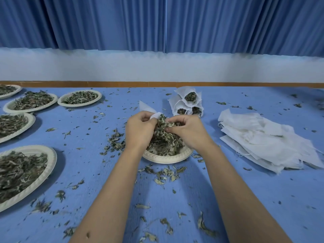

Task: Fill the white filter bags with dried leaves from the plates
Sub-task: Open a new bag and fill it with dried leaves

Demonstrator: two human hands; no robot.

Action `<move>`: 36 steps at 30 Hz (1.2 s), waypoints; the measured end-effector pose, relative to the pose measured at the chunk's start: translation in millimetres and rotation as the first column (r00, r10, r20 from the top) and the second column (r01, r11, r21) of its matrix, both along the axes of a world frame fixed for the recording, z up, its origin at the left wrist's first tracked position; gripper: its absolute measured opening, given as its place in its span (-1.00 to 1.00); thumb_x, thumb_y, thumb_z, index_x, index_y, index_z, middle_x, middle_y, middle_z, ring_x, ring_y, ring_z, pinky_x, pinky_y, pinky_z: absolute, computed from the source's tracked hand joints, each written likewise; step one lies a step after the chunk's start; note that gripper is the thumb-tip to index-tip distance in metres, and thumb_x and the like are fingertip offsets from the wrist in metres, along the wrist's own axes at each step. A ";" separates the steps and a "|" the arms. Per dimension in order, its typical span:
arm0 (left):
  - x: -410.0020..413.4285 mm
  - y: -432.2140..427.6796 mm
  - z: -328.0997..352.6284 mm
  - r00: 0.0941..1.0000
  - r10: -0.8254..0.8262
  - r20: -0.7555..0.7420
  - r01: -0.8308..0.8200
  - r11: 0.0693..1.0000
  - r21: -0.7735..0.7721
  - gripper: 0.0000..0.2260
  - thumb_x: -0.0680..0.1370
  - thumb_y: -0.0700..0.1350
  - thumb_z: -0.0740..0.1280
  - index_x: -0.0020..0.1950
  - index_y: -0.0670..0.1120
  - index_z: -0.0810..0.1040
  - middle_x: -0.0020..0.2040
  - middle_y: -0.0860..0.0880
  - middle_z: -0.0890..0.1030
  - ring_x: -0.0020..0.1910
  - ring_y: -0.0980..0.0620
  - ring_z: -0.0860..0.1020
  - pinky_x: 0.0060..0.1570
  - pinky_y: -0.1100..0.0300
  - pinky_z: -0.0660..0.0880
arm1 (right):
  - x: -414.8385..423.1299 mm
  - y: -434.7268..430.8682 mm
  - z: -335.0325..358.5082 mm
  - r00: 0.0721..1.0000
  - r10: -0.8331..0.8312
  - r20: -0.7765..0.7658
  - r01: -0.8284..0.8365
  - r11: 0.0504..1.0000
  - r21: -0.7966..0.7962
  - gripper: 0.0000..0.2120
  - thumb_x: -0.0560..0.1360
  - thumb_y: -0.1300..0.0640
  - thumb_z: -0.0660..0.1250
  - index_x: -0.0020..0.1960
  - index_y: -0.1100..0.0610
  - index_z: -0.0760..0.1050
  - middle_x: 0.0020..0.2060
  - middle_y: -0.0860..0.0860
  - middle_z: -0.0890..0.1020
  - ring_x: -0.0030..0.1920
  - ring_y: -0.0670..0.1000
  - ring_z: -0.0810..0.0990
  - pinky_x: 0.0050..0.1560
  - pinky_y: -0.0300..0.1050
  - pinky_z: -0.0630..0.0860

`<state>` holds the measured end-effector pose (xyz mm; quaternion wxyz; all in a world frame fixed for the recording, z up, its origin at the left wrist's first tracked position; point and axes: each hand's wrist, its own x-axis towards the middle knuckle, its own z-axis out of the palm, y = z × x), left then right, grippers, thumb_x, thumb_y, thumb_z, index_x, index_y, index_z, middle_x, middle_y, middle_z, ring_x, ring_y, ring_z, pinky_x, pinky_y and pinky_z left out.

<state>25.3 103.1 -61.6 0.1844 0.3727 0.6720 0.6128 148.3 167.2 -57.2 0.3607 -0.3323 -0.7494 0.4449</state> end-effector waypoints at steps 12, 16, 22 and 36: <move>6.4 0.3 -2.4 0.840 -0.243 -0.485 0.171 0.967 -0.190 -0.45 0.30 0.00 0.54 0.21 0.10 0.39 -0.06 0.17 0.31 -0.13 0.28 0.39 -0.24 0.42 0.29 | -5.3 3.3 -1.0 0.986 -0.166 -0.015 0.166 0.986 -0.030 -0.67 0.35 0.27 0.47 -0.19 -0.04 0.36 -0.20 0.03 0.62 -0.23 0.02 0.57 -0.23 -0.01 0.53; 9.7 -0.4 -8.9 0.753 -0.137 -0.644 0.086 0.990 -0.111 -0.61 0.38 -0.10 0.47 0.15 0.07 0.45 0.05 0.07 0.35 -0.29 0.15 0.41 -0.34 0.27 0.33 | -8.9 -0.2 0.5 0.988 -0.148 0.052 0.149 0.988 -0.032 -0.66 0.33 0.22 0.46 -0.09 -0.02 0.33 -0.12 0.07 0.60 -0.16 0.08 0.58 -0.16 0.07 0.54; 7.7 -0.8 -13.5 0.748 -0.100 -0.656 0.081 0.995 -0.060 -0.71 0.44 -0.12 0.45 0.11 0.00 0.49 0.11 0.00 0.42 -0.24 0.00 0.47 -0.29 0.16 0.39 | -3.1 -2.2 5.4 0.996 -0.040 0.086 0.058 0.974 -0.217 -0.70 0.34 0.15 0.36 0.03 0.02 0.37 -0.19 -0.08 0.49 -0.19 -0.08 0.51 -0.14 -0.08 0.47; 1.9 -5.6 -4.5 0.931 -0.145 -0.334 0.167 0.985 0.040 -0.68 0.39 -0.28 0.45 -0.17 0.17 0.53 -0.13 0.29 0.53 -0.17 0.51 0.44 -0.23 0.60 0.30 | 3.6 9.2 -4.7 0.992 -0.124 0.012 0.118 0.965 0.233 -0.76 0.48 0.30 0.31 0.01 0.04 0.64 -0.21 -0.22 0.63 -0.16 -0.31 0.57 -0.12 -0.49 0.46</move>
